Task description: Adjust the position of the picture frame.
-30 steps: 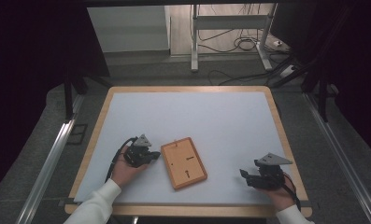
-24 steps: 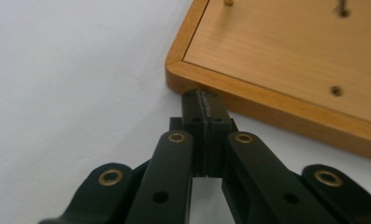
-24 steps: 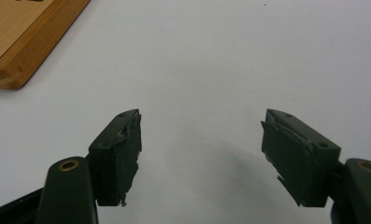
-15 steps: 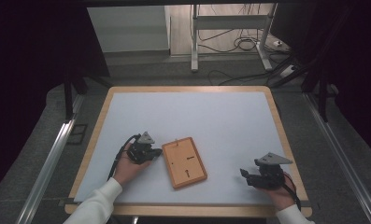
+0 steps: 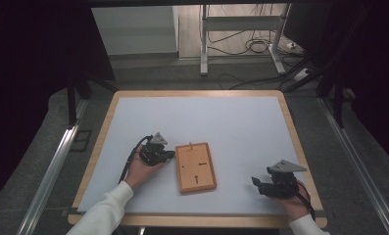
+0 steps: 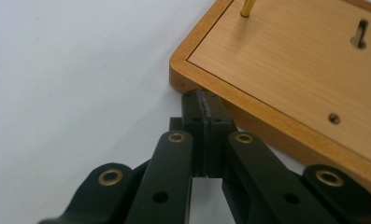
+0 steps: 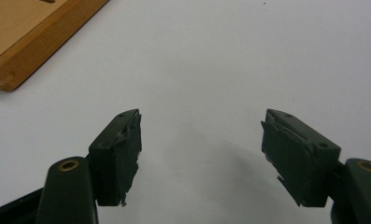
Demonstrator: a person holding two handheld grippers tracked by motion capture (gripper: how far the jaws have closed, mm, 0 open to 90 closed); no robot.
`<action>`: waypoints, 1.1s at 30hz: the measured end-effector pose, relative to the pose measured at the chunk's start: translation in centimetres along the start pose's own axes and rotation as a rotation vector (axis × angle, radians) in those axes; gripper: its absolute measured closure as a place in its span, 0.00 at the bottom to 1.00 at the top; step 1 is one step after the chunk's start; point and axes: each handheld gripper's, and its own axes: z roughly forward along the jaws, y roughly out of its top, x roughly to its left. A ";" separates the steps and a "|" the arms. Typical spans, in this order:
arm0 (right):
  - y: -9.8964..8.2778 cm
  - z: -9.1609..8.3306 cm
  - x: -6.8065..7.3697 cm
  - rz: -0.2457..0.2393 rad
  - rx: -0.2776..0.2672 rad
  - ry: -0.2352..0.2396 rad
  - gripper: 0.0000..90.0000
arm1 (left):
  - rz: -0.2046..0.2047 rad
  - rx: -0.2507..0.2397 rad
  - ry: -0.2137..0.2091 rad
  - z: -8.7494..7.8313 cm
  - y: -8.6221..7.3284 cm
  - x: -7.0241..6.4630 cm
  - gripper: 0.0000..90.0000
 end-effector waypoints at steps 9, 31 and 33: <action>0.0 -0.1 -0.1 0.004 -0.003 0.002 0.32 | -0.007 -0.008 0.004 1.2 1.3 0.0 1.00; 0.4 0.2 0.0 -0.013 -0.022 0.014 0.32 | 0.029 -0.085 0.006 -2.2 -0.9 -0.7 0.96; 0.4 0.3 -0.1 -0.013 -0.024 0.017 0.32 | 0.021 -0.112 0.025 -2.8 -1.4 -0.7 0.89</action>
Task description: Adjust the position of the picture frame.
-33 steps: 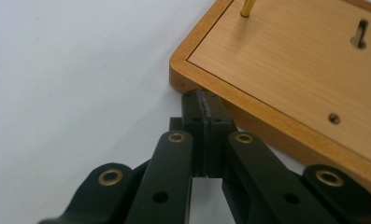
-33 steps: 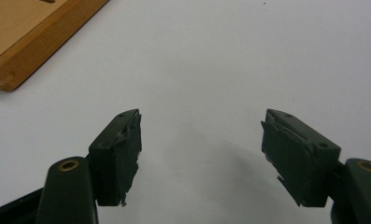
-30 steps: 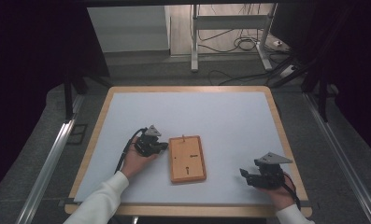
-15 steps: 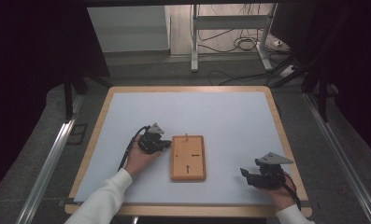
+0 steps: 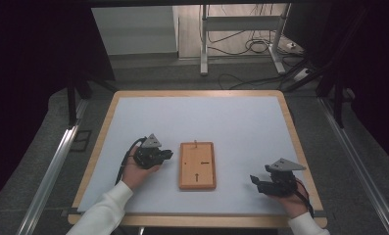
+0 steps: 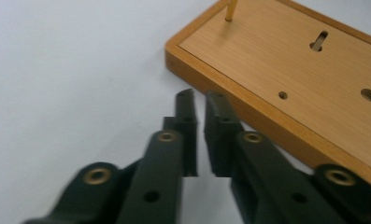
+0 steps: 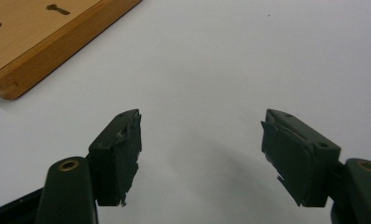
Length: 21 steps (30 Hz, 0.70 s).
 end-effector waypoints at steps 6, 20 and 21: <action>0.2 0.3 -0.1 0.002 -0.004 0.009 0.32 | -0.042 0.003 0.042 -0.3 -0.6 0.1 0.49; 0.6 0.8 0.3 -0.021 -0.001 0.025 0.32 | -0.039 0.010 0.048 -0.9 -1.0 0.1 0.42; 0.6 0.8 0.4 -0.021 0.000 0.025 0.32 | -0.036 0.010 0.047 -0.9 -1.0 0.0 0.41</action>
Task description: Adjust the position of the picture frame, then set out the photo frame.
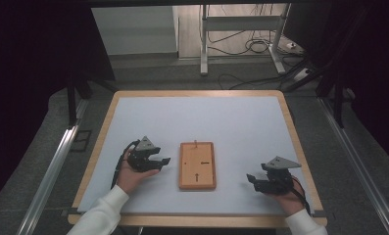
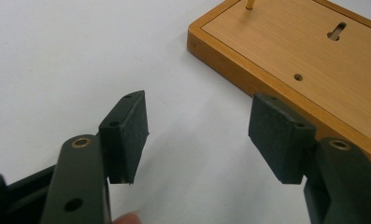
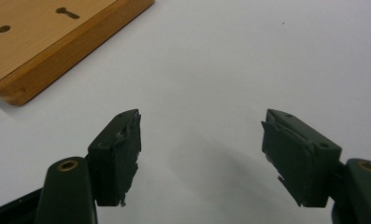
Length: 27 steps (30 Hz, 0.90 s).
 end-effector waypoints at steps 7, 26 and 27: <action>0.0 0.0 0.1 -0.004 -0.002 0.001 0.32 | 0.010 -0.008 -0.023 0.2 0.1 0.0 0.41; 0.4 -0.7 0.9 -0.022 -0.035 0.021 0.29 | 0.106 -0.039 -0.140 2.7 4.5 -1.9 0.36; 0.4 -0.7 0.9 -0.023 -0.038 0.023 0.29 | 0.106 -0.037 -0.146 2.9 4.8 -2.0 0.35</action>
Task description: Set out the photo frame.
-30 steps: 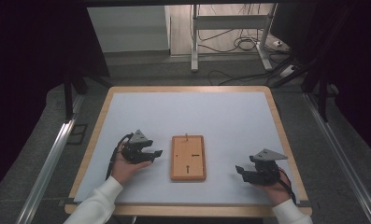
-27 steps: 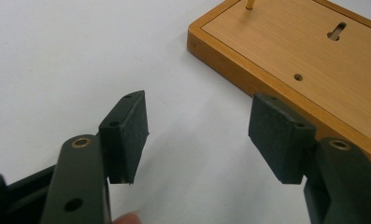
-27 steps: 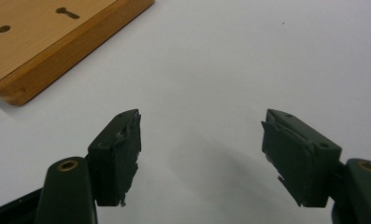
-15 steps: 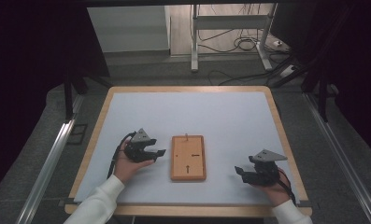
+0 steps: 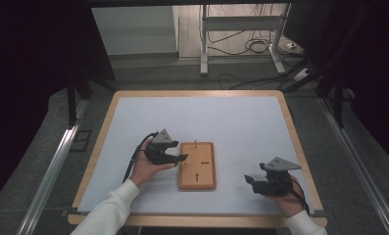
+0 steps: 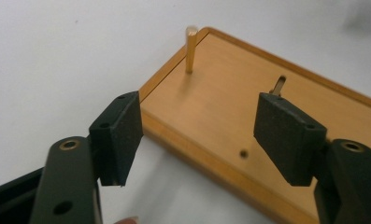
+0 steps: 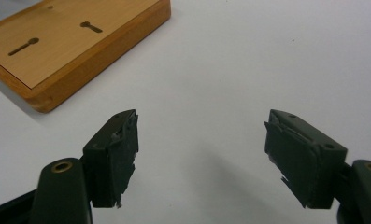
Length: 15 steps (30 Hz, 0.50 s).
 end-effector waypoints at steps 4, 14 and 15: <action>0.0 0.1 0.2 -0.007 0.005 0.008 0.28 | 0.011 0.020 -0.010 1.0 0.9 -0.2 0.31; 0.0 0.0 0.2 -0.015 0.004 0.013 0.27 | 0.034 -0.004 -0.013 3.1 2.6 -0.2 0.36; 0.0 0.0 0.2 -0.017 0.004 0.012 0.27 | 0.034 -0.003 -0.010 3.3 2.7 -0.2 0.37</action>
